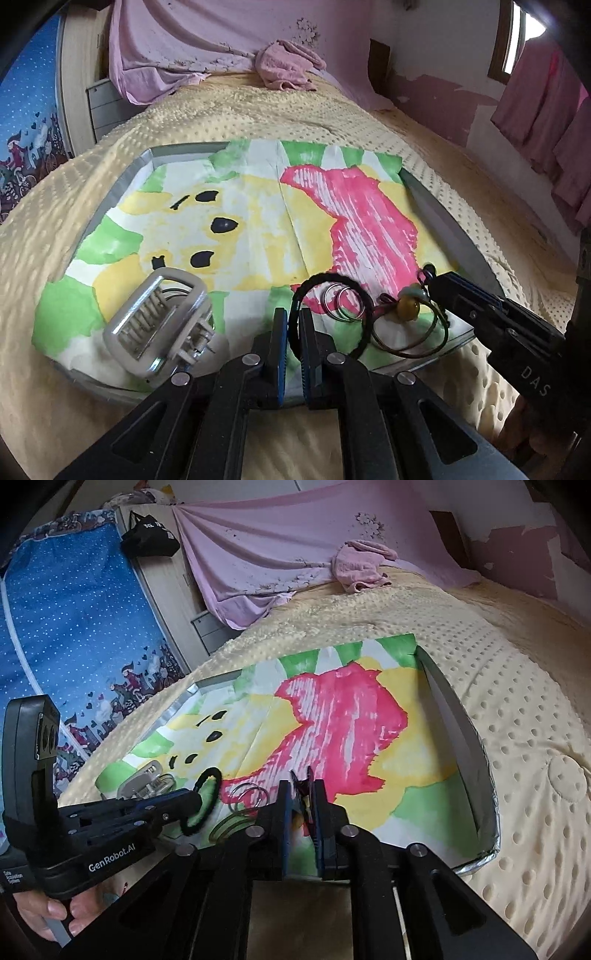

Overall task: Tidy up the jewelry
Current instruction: 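Open both tools to drop the hair tie and clip into the tray, then move both open tools back toward the remaining jewelry on the bedspread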

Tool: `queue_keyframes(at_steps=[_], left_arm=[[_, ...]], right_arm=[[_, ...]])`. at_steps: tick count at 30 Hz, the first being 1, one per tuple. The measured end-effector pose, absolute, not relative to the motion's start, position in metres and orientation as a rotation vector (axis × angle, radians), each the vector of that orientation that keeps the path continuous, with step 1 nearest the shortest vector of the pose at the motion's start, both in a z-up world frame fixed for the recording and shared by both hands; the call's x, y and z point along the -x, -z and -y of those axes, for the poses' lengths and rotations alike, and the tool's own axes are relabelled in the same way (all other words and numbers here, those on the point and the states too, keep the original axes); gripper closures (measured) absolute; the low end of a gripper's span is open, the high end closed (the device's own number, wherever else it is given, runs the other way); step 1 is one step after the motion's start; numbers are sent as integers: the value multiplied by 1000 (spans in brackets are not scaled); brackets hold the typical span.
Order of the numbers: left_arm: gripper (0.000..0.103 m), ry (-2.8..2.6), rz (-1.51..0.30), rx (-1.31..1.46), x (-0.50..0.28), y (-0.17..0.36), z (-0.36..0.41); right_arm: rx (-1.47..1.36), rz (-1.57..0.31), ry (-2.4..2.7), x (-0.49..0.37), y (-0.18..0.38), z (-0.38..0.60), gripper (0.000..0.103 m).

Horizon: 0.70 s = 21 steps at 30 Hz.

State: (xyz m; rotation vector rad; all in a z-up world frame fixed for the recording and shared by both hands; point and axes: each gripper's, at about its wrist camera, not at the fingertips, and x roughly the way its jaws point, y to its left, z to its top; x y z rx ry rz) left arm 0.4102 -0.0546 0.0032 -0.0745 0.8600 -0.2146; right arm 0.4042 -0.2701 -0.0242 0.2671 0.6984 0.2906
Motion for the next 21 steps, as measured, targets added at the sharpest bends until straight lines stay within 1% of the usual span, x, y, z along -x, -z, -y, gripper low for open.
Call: queue_keyframes(at_steps=[2,3,4,6,7,8,9,10,11,12,13,14,15,17,18,20,21], left_arm=[[96,211,-839,79,-404,-6,52],[95,211,-828,85,-401,-7,50],[93,211,-817,92,-398,-8,49],[85,209,-788,113,-389,-12,45],[76,206,-769,125,-384,-15,42],[62,202,-745,135,-377,-17,40],[53,196,-716,141,-369,-21,37],[38,187,-683,146,-361,-24,35],[34,178,-644,150,-352,-27,32],[34,173,-614,154,-344,-30,30],[32,172,-590,163,-335,-34,26],[26,169,-574,175,-328,-36,23],[23,163,-558,184,-324,-38,20],[10,146,-505,203,-309,-43,13],[8,139,-479,208,-302,-46,10],[1,121,-430,207,-285,-51,4],[0,114,-409,202,-278,-53,2]], right_arm=[[-266,-686,-283,-401,22,272,81],[-270,-677,-278,-396,21,274,72],[-272,-669,-273,-393,20,276,69],[-274,-641,-262,-384,17,281,69],[-272,-626,-254,-379,14,283,68],[-267,-599,-242,-372,11,286,62],[-264,-576,-234,-366,8,288,59],[-260,-554,-226,-359,5,290,55],[-256,-531,-219,-353,2,291,54],[-252,-507,-213,-345,-2,293,53],[-249,-480,-206,-336,-5,295,50],[-248,-449,-200,-327,-8,297,45],[-250,-427,-199,-319,-12,298,43],[-249,-389,-195,-306,-16,298,37],[-247,-358,-198,-296,-20,298,35],[-234,-317,-196,-280,-24,296,25],[-230,-303,-198,-274,-26,295,24]])
